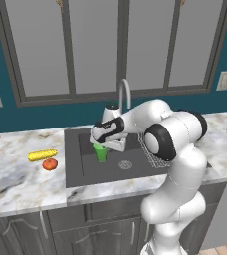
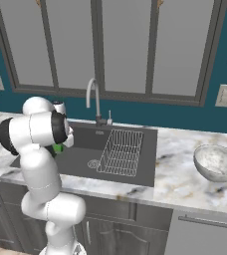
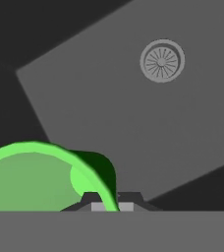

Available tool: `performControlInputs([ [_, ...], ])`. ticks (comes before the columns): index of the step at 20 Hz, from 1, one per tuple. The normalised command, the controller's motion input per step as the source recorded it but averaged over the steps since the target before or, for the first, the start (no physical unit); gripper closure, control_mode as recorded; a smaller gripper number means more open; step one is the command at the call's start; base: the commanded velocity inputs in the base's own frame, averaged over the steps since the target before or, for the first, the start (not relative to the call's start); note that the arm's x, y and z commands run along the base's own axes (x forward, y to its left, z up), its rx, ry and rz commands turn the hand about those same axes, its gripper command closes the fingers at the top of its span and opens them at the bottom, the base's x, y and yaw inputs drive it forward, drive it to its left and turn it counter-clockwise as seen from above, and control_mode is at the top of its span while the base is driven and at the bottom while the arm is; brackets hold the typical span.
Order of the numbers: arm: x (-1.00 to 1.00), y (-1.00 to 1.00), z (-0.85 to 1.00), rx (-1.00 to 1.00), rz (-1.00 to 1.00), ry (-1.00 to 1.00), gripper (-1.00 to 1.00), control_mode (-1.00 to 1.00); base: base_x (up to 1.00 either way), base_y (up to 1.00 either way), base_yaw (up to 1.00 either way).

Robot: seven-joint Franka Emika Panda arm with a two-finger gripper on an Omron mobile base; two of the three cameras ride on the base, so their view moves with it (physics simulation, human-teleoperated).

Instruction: Remove the squash and corn from the sink. Then move the bowl and cup from the counter to the sink for washing.

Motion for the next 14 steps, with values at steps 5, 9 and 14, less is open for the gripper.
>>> performControlInputs([
  [5,0.2,0.08,-0.2,0.01,0.0,0.0,1.0,-1.0,0.0,0.0,0.0],
  [9,0.2,0.08,-0.22,0.02,0.0,0.0,1.0,-1.0,0.0,0.0,0.0],
  [14,0.2,0.07,-0.24,0.02,0.0,0.03,1.0,-1.0,0.0,0.0,0.0],
])
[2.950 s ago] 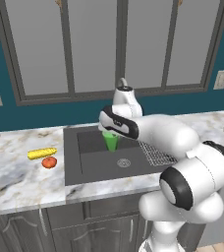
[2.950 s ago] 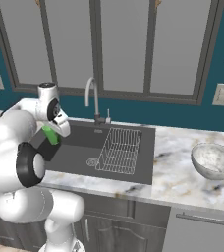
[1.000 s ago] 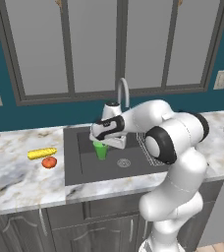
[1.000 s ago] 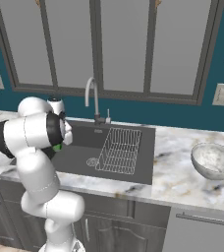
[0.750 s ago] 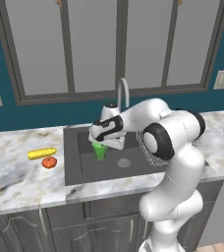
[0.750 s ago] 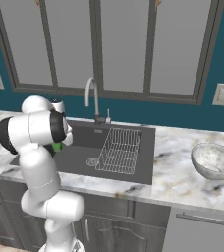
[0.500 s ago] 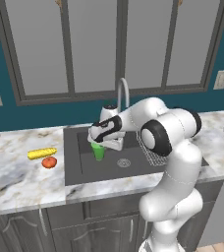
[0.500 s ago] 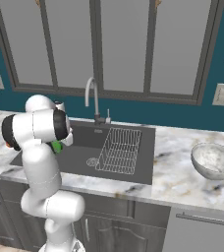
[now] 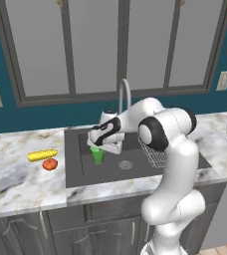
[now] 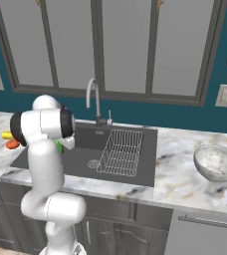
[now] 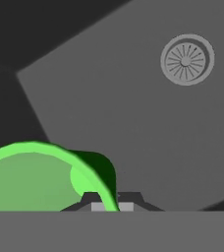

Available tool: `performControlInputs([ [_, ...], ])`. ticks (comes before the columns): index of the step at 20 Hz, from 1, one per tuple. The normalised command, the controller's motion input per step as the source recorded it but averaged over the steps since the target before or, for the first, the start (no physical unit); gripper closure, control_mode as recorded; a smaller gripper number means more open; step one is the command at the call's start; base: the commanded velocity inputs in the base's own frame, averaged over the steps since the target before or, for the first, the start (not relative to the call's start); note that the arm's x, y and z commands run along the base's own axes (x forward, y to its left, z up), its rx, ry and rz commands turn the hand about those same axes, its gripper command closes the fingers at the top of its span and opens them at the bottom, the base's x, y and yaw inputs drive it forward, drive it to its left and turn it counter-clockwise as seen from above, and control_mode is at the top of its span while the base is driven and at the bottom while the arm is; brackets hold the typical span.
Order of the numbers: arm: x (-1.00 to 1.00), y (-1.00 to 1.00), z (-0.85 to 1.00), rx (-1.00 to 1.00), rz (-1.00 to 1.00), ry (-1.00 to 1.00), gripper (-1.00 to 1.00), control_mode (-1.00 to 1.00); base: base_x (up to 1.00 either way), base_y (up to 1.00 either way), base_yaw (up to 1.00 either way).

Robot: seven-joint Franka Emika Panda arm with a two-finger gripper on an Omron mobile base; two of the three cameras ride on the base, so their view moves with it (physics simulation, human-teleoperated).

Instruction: Remove the squash and corn from the sink. Then move the bowl and cup from the counter to the sink for washing.

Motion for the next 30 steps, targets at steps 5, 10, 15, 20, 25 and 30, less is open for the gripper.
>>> performControlInputs([
  [5,0.19,0.05,-0.26,0.01,0.0,0.05,1.0,-1.0,0.0,0.0,0.0],
  [10,0.21,0.05,-0.23,0.01,0.0,0.03,1.0,-1.0,0.0,0.0,0.0],
  [15,0.22,0.08,-0.2,0.0,0.0,0.0,1.0,-1.0,0.0,0.0,0.0],
  [20,0.23,0.09,-0.2,0.0,0.0,0.0,1.0,-1.0,0.0,0.0,0.0],
  [25,0.25,0.1,-0.21,0.0,0.0,0.0,1.0,-1.0,0.0,0.0,0.0],
  [30,0.27,0.08,-0.2,0.0,0.0,0.0,1.0,-1.0,0.0,0.0,0.0],
])
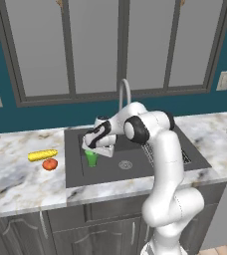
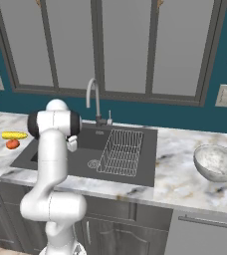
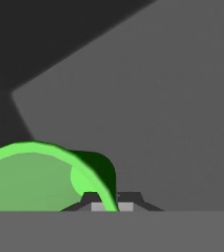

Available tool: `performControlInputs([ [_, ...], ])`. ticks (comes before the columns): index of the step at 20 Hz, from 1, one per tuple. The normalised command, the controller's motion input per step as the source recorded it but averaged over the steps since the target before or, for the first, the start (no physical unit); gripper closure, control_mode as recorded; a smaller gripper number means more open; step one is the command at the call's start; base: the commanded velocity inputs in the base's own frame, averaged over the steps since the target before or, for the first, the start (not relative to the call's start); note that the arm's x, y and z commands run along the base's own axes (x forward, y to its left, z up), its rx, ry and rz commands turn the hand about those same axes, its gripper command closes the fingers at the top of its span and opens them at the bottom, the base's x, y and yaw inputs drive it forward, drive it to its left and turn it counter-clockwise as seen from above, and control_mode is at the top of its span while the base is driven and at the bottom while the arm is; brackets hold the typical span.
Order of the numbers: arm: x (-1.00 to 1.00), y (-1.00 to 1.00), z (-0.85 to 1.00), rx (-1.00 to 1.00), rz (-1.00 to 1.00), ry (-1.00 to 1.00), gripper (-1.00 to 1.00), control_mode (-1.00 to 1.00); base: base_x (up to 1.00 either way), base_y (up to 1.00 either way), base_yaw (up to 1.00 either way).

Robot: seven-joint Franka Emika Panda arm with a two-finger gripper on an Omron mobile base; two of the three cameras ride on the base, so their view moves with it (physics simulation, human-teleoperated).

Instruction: Remove the squash and corn from the sink. Then move the bowl and cup from the counter to the sink for washing.

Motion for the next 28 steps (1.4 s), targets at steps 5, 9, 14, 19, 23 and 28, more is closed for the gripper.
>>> performControlInputs([
  [5,0.27,0.07,-0.2,0.0,0.0,0.0,1.0,-1.0,0.0,0.0,0.0],
  [9,0.27,0.06,-0.2,0.0,0.0,0.0,1.0,-1.0,0.0,0.0,0.0],
  [14,0.24,0.07,-0.21,0.0,0.0,0.0,1.0,-1.0,0.0,0.0,0.0],
  [19,0.25,0.07,-0.2,0.0,0.0,0.0,1.0,-1.0,0.0,0.0,0.0],
  [23,0.22,0.09,-0.23,0.0,0.0,0.0,1.0,-1.0,0.0,0.0,0.0],
  [28,0.16,0.08,-0.27,0.0,0.0,0.01,1.0,-1.0,0.0,0.0,0.0],
])
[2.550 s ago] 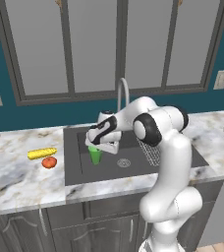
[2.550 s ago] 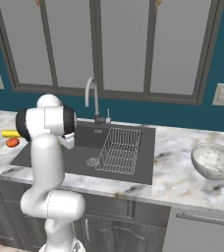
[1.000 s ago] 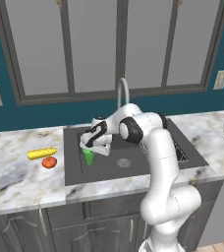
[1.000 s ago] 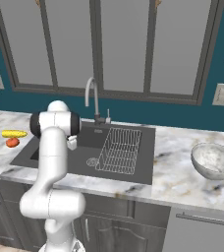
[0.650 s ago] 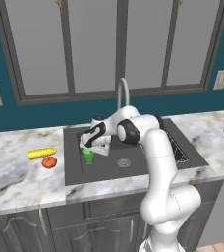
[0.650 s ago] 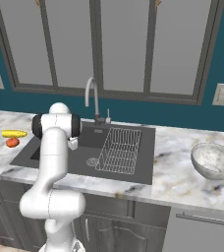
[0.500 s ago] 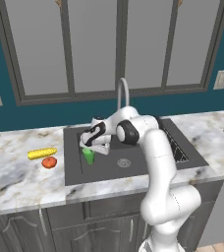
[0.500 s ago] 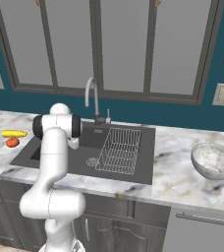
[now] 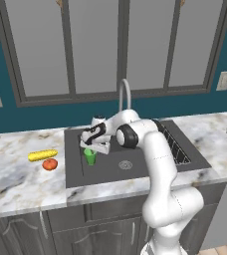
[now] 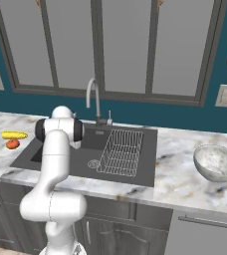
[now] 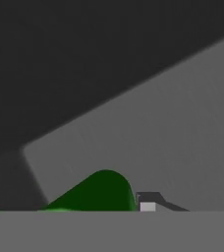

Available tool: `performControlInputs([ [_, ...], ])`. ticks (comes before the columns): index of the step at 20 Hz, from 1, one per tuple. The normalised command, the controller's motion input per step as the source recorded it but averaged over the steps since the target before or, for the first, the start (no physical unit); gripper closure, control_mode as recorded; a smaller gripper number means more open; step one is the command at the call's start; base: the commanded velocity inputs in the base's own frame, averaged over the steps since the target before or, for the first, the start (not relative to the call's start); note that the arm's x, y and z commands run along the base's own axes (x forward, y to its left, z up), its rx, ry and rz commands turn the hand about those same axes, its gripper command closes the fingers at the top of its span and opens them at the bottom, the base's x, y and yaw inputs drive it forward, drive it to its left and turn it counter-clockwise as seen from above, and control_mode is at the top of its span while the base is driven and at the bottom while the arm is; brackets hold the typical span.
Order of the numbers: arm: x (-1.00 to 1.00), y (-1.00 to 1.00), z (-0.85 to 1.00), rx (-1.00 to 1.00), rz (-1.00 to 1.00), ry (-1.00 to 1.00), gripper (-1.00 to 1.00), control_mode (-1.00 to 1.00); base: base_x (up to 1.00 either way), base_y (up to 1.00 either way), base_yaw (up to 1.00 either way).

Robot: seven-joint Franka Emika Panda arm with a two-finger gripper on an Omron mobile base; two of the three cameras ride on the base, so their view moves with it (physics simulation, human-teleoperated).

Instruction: Remove the squash and corn from the sink. Then move the bowl and cup from the counter to the sink for washing.

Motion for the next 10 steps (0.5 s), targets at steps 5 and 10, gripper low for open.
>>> performControlInputs([
  [5,0.03,0.12,-0.36,0.0,0.0,0.07,-1.0,-1.0,0.0,0.0,0.0],
  [10,0.0,0.07,-0.31,0.0,0.0,0.05,-1.0,-1.0,0.0,0.0,0.0],
])
